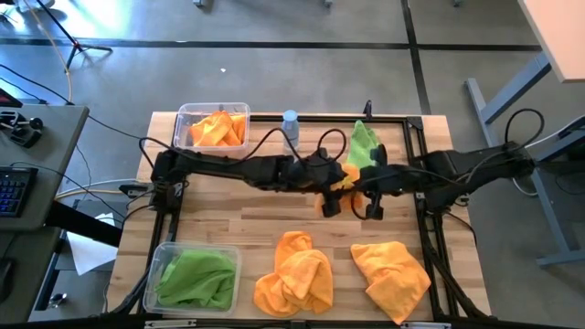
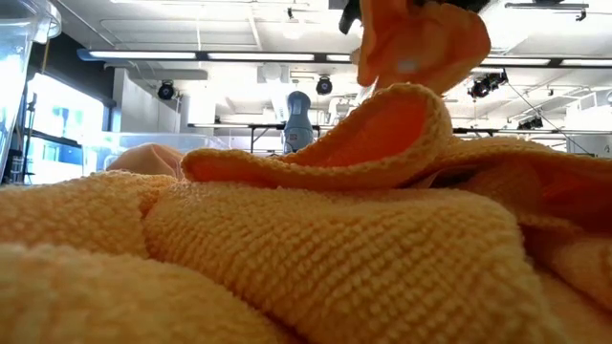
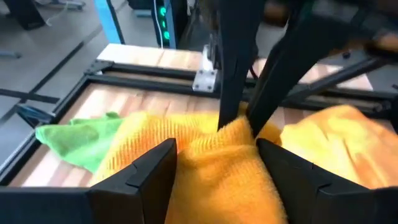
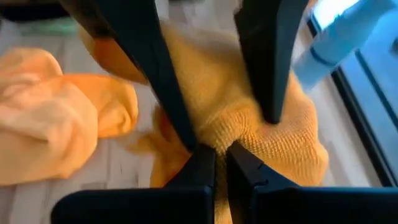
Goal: Sort microfiber towel by color & place in baskets
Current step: Put the yellow microfiber towel into the top transparent bin
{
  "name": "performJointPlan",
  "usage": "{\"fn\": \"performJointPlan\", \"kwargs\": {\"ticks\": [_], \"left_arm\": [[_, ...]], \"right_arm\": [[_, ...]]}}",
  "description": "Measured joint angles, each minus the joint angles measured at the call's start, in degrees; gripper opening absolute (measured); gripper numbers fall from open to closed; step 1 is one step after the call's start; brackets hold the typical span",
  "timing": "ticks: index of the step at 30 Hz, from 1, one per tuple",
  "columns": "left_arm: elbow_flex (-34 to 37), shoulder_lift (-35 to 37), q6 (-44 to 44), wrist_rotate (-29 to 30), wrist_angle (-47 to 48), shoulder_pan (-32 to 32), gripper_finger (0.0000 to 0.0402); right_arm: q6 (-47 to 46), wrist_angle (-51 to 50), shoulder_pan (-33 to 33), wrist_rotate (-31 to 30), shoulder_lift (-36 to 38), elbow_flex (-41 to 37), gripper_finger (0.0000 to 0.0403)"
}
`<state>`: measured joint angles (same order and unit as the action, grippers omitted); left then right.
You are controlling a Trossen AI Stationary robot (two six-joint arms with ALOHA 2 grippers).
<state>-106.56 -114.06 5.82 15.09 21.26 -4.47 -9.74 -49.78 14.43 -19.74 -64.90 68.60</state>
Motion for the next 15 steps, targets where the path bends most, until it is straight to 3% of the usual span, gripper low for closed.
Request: {"fn": "performJointPlan", "kwargs": {"ticks": [6, 15], "left_arm": [[0.0, -0.7, 0.0, -2.4, 0.5, -0.2, 0.0207], [0.0, -0.7, 0.0, 0.4, 0.9, -0.1, 0.0193]], "right_arm": [[2.3, 4.2, 1.5, -1.8, 0.5, 0.0, 0.0004], [3.0, 8.9, 1.4, -1.2, 0.6, 0.0, 0.0005]]}}
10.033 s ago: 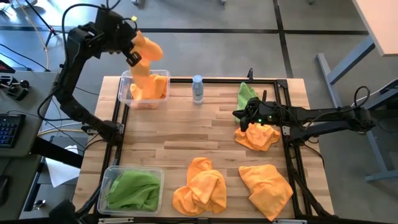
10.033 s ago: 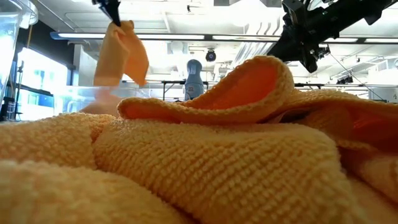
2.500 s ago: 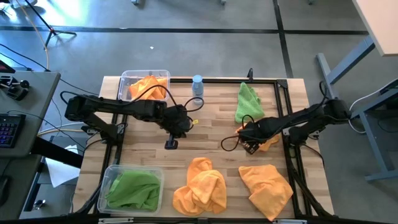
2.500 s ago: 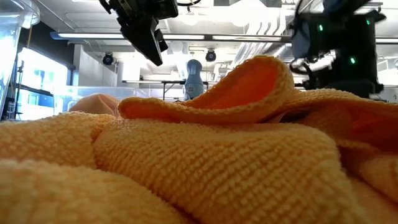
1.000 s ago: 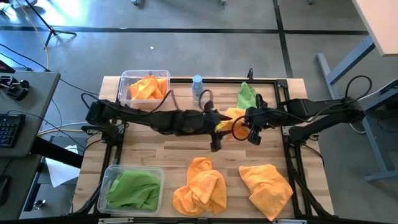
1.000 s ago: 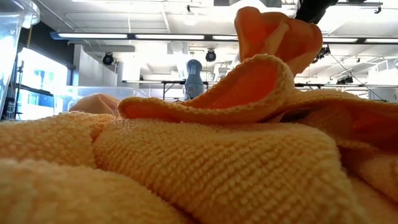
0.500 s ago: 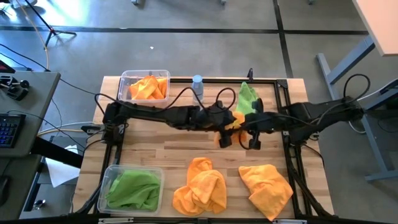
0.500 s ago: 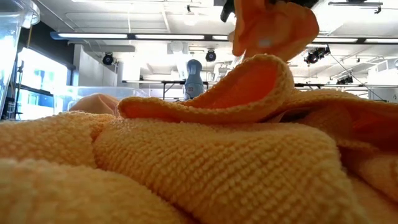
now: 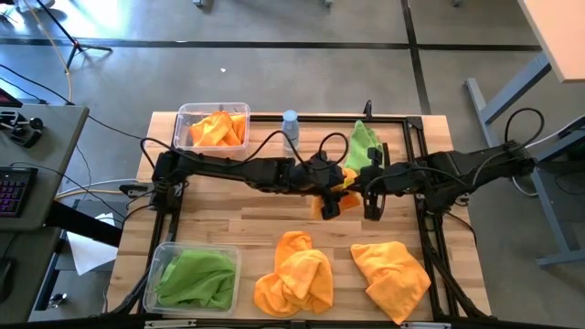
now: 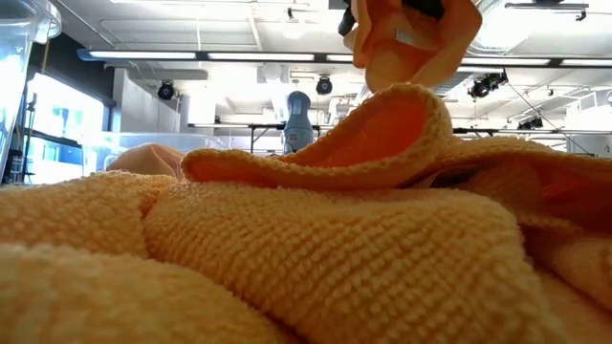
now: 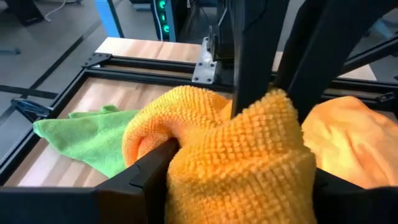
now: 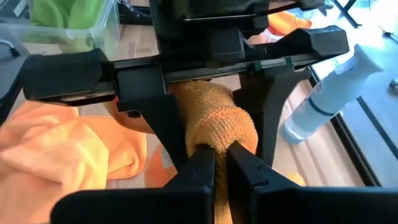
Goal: Sort microfiber towel by color & place in baskets
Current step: Put the yellow microfiber towel into the top transparent bin
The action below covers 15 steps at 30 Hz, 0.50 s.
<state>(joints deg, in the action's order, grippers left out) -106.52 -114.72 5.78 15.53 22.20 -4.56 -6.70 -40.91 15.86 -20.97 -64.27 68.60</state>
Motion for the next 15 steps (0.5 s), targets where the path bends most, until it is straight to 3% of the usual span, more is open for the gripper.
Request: {"fn": "performJointPlan", "kwargs": {"ticks": [3, 9, 15], "left_arm": [[0.0, 0.0, 0.0, 0.0, 0.6, 0.0, 0.0150], [0.0, 0.0, 0.0, 0.3, 2.4, 0.0, 0.0021], [0.1, 0.2, -0.4, 1.7, 6.1, 0.1, 0.0015]], "right_arm": [[-0.8, -0.7, -0.2, -0.2, 0.0, 0.0, 0.0010], [-3.6, -1.5, -0.2, -1.1, 0.0, 0.0, 0.0040], [-8.2, -7.6, -0.2, -1.1, 0.0, 0.0, 0.0092]]}}
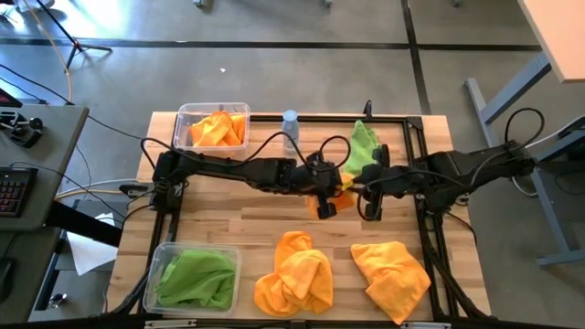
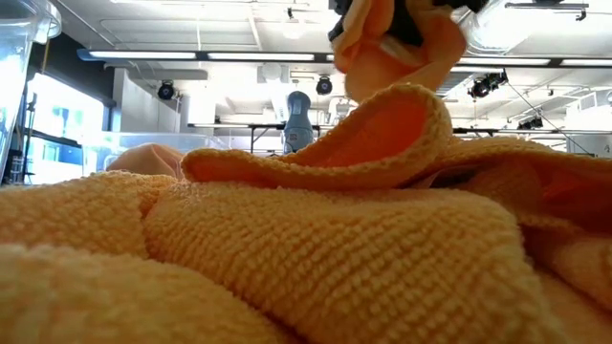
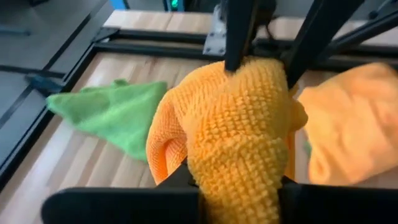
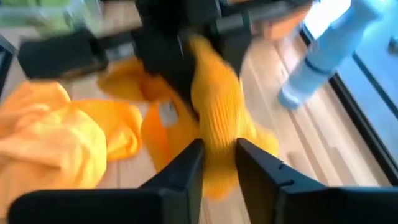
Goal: Sort microfiber towel by color & place in baskets
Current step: Put the yellow microfiber towel into the top transparent bin
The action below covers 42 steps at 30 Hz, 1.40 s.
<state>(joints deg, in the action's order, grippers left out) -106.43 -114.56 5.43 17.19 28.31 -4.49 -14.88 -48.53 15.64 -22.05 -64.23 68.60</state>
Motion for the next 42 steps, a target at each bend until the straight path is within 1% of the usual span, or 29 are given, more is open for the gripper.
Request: {"fn": "performJointPlan", "kwargs": {"ticks": [2, 6, 13, 16, 20, 23, 28, 32, 33, 35, 38, 42], "left_arm": [[0.0, 0.8, 0.2, 1.0, 1.9, 0.0, 0.0008], [0.0, 4.0, 0.4, 2.4, 6.6, 0.7, 0.0007], [0.8, 11.6, -2.3, 2.6, 16.5, 5.1, 0.0004], [5.0, 16.6, -3.3, 2.5, 18.9, 7.7, 0.0003], [14.0, 25.2, -4.7, 2.4, 18.3, 11.5, 0.0003], [21.0, 32.4, -6.0, 2.3, 18.2, 15.1, 0.0003], [30.2, 43.0, -9.4, 1.5, 18.2, 24.1, 0.0003], [35.3, 48.1, -15.3, 1.2, 18.0, 33.6, 0.0004], [36.3, 48.7, -17.1, 0.8, 17.7, 36.2, 0.0004], [37.7, 49.0, -20.9, -1.9, 17.2, 41.6, 0.0005], [39.3, 47.9, -25.8, -6.0, 16.6, 49.3, 0.0006], [40.7, 44.5, -30.9, -9.3, 16.4, 56.5, 0.0007]], "right_arm": [[-1.5, -2.3, 0.0, 0.0, 0.0, 0.0, 0.0111], [-3.3, -6.6, 0.0, 0.0, 0.0, 0.0, 0.0137], [-6.9, -8.4, 0.0, -0.5, 0.0, 0.0, 0.0144], [-8.9, -8.5, 0.0, -0.5, 0.0, 0.0, 0.0144], [-11.1, -8.6, 0.0, -0.7, 0.0, 0.0, 0.0144], [-13.0, -8.7, 0.0, -3.4, 0.0, 0.0, 0.0144], [-17.6, -8.6, 0.0, -9.4, 0.0, 0.0, 0.0144], [-21.5, -8.6, 0.0, -14.0, 0.0, 0.0, 0.0144], [-22.6, -8.6, 0.0, -15.1, 0.0, 0.0, 0.0144], [-24.6, -8.6, 0.0, -17.4, 0.0, 0.0, 0.0144], [-28.0, -8.6, 0.0, -20.6, 0.0, 0.0, 0.0144], [-31.7, -8.6, 0.0, -23.5, 0.0, 0.0, 0.0144]]}}
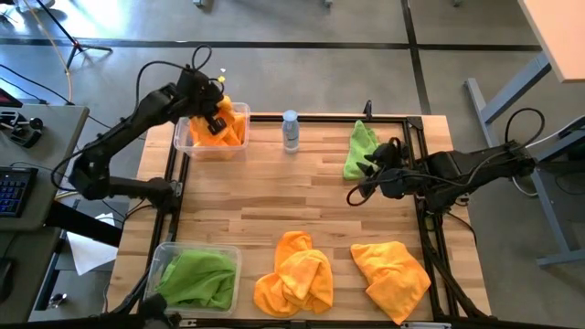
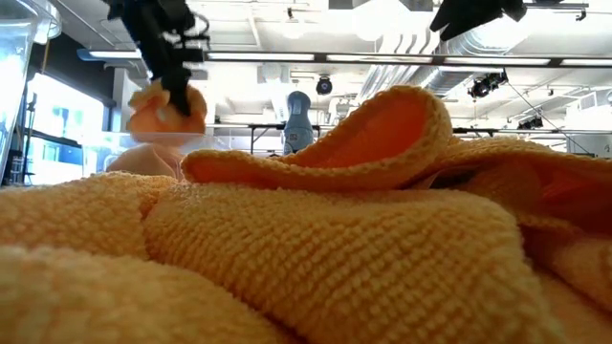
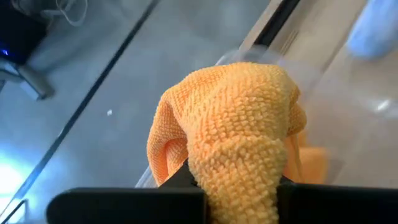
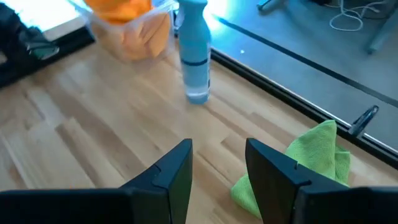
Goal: Sort microfiber towel by color & place in baskets
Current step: Put the yellow microfiber towel into the top transparent bin
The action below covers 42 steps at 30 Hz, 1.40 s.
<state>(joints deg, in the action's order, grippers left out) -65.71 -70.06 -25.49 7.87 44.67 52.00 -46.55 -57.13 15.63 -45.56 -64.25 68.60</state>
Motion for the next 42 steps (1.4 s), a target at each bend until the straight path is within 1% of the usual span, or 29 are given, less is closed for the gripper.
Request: {"fn": "performJointPlan", "kwargs": {"ticks": [4, 8, 12, 15, 19, 23, 27, 34, 42], "left_arm": [[0.3, -4.2, -5.1, -0.6, 0.4, 3.2, 0.0004], [0.3, -8.5, -8.0, -3.0, 0.5, 3.5, 0.0004], [0.3, -12.4, -8.1, -3.1, 0.8, 3.5, 0.0006], [0.3, -14.5, -2.0, -2.9, 3.1, 3.5, 0.0009], [0.3, -15.8, 12.8, -2.5, 5.6, 3.5, 0.0010], [0.3, -15.8, 27.4, -2.1, 4.5, 3.5, 0.0010], [0.3, -15.8, 38.7, 0.6, 4.0, 3.5, 0.0011], [0.3, -15.8, 47.1, 1.2, 5.1, 3.5, 0.0011], [0.3, -14.5, 52.7, 1.8, 8.8, 3.5, 0.0012]], "right_arm": [[-2.9, 0.0, 0.0, -2.0, 0.0, 0.0, 0.0144], [-5.1, 0.0, 0.0, -4.0, 0.0, 0.0, 0.0144], [-6.1, 0.1, 0.0, -5.1, 0.0, 0.0, 0.0144], [-6.2, 0.8, 0.0, -5.3, 0.0, 0.0, 0.0144], [-6.2, 1.2, 0.0, -5.3, 0.0, 0.0, 0.0144], [-6.1, 1.2, -0.8, -5.3, 0.0, 0.0, 0.0144], [-5.2, 1.0, -1.9, -5.2, 0.0, 0.0, 0.0144], [-2.7, 0.8, -3.2, -2.4, 0.0, 0.0, 0.0144], [-1.0, 0.6, -3.3, -0.3, 0.0, 0.0, 0.0144]]}}
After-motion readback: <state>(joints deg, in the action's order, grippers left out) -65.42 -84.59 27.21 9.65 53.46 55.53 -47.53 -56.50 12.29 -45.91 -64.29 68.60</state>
